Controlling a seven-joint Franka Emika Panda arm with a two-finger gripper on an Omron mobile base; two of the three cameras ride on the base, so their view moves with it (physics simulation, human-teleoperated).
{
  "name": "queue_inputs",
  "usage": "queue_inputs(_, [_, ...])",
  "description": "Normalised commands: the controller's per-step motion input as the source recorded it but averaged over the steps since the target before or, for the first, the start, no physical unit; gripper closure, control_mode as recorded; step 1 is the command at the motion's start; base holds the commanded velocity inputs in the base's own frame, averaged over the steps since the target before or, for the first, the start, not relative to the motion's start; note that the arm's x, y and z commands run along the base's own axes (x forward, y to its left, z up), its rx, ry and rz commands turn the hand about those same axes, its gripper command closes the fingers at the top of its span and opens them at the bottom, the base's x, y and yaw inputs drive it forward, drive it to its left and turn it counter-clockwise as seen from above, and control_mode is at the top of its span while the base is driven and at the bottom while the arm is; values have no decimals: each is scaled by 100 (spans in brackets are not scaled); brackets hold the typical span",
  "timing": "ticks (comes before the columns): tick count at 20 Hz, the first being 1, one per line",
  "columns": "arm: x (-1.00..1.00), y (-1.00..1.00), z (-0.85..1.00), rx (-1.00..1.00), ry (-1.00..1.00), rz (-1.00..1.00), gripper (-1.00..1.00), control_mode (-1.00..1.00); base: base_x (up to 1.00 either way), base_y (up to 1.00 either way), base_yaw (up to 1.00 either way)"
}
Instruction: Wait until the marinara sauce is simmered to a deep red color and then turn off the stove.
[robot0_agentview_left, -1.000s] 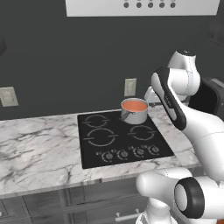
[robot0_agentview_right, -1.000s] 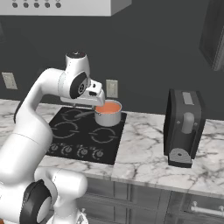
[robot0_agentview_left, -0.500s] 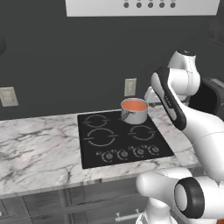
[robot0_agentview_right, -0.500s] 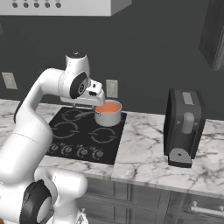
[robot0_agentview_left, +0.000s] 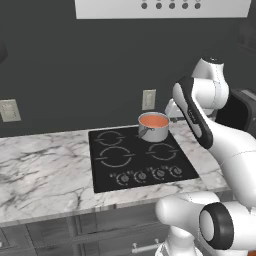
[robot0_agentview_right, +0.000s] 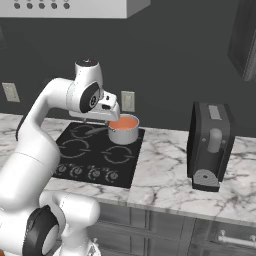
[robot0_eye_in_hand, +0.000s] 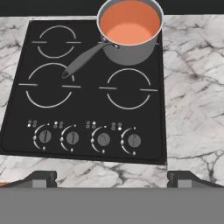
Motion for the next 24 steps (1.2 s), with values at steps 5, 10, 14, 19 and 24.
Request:
queue_inputs(5, [0,0,0,0,0,0,-100,-100,0,0,0])
queue_inputs(10, [0,0,0,0,0,0,-100,-100,0,0,0])
queue_inputs(14, [0,0,0,0,0,0,-100,-100,0,0,0])
queue_inputs(19, [0,0,0,0,0,0,-100,-100,0,0,0])
queue_inputs(24, [0,0,0,0,0,0,-100,-100,0,0,0])
